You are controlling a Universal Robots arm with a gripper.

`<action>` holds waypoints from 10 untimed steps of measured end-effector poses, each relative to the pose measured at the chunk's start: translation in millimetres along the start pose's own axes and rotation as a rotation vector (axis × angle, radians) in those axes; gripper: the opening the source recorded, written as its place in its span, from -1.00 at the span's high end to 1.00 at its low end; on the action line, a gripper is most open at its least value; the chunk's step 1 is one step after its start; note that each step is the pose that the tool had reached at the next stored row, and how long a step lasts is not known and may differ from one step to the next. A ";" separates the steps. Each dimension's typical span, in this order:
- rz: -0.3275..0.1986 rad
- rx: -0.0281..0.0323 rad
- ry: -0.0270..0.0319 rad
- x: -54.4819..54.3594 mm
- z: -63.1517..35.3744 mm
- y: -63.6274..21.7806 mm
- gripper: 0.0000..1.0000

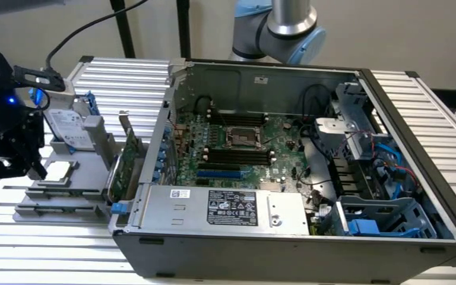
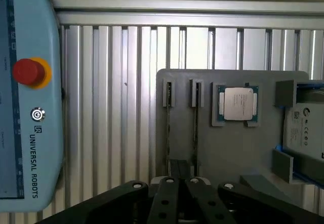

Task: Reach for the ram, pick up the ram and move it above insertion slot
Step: 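Pick up the ram and move it above insertion slot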

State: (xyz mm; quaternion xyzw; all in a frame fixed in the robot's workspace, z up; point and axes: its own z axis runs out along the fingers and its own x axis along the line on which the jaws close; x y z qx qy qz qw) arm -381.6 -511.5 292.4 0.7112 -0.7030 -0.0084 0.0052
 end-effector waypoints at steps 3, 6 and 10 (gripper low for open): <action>0.000 -0.0003 0.0001 0.0 0.1 0.0 0.76; 0.000 -0.0004 -0.0001 0.0 0.1 0.0 0.51; 0.000 -0.0003 0.0000 0.0 3.5 -0.1 0.27</action>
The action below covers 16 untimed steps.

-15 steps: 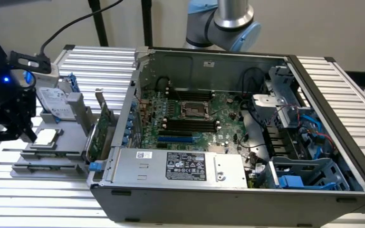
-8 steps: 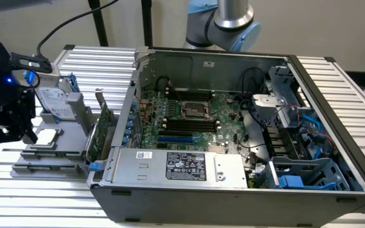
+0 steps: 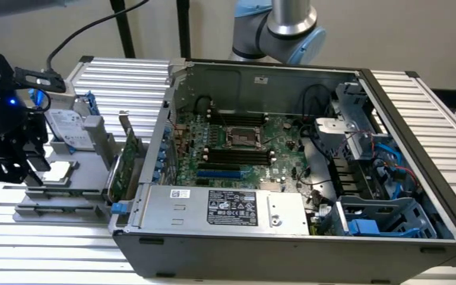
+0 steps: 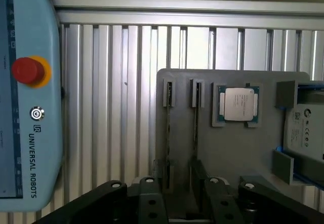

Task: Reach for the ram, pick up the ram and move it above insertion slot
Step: 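Pick up the ram and move it above insertion slot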

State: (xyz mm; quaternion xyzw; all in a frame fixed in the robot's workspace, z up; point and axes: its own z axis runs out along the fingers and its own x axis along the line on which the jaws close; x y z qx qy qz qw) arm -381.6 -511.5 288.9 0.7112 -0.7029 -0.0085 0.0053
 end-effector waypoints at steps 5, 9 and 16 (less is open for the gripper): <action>0.000 0.0000 0.0001 0.9 9.0 -0.1 0.27; 0.000 -0.0001 0.0001 2.1 16.2 -0.3 0.27; 0.000 0.0000 0.0001 4.0 29.0 -0.5 0.27</action>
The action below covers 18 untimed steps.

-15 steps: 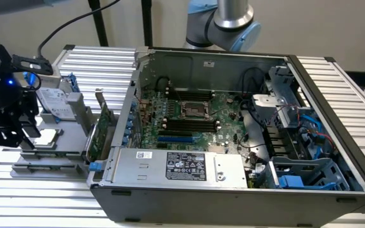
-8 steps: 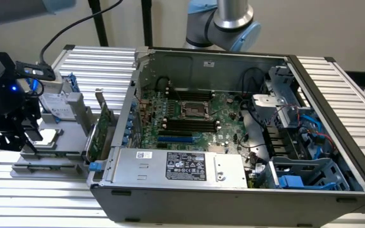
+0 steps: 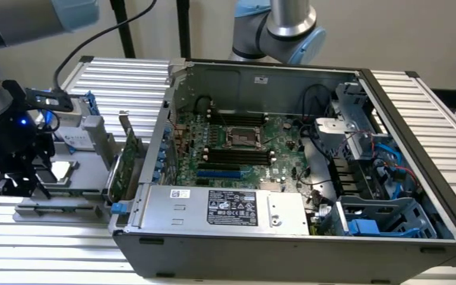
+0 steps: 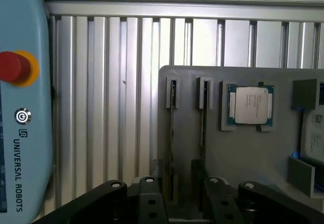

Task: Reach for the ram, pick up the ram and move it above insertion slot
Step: 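Pick up the ram and move it above insertion slot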

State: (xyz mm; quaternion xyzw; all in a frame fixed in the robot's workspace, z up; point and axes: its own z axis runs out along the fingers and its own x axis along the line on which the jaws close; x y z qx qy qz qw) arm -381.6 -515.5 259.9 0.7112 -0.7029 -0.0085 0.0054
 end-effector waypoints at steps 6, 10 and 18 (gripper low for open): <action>-0.001 -0.0001 0.0001 2.1 10.9 -0.2 0.27; -0.002 -0.0001 0.0001 3.5 18.1 -0.3 0.27; -0.007 -0.0001 0.0001 4.8 32.6 -0.6 0.27</action>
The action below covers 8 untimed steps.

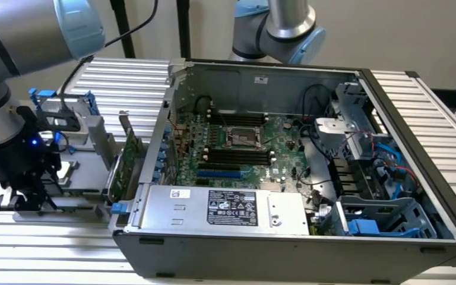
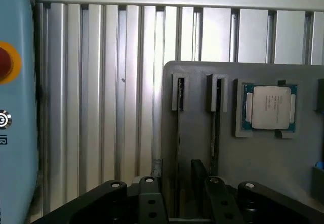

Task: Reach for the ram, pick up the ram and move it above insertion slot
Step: 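Pick up the ram and move it above insertion slot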

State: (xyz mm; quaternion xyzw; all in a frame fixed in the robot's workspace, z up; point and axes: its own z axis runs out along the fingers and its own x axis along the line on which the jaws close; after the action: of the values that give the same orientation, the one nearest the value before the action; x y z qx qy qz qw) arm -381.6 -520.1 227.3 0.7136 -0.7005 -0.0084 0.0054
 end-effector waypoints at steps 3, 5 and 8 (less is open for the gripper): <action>-0.002 -0.0001 0.0001 0.1 5.5 -0.1 0.27; -0.002 -0.0001 0.0001 0.1 9.1 -0.2 0.27; -0.002 0.0000 0.0000 0.1 14.7 -0.3 0.27</action>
State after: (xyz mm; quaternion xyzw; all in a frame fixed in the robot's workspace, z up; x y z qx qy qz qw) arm -381.6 -520.1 212.6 0.7143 -0.6998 -0.0084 0.0054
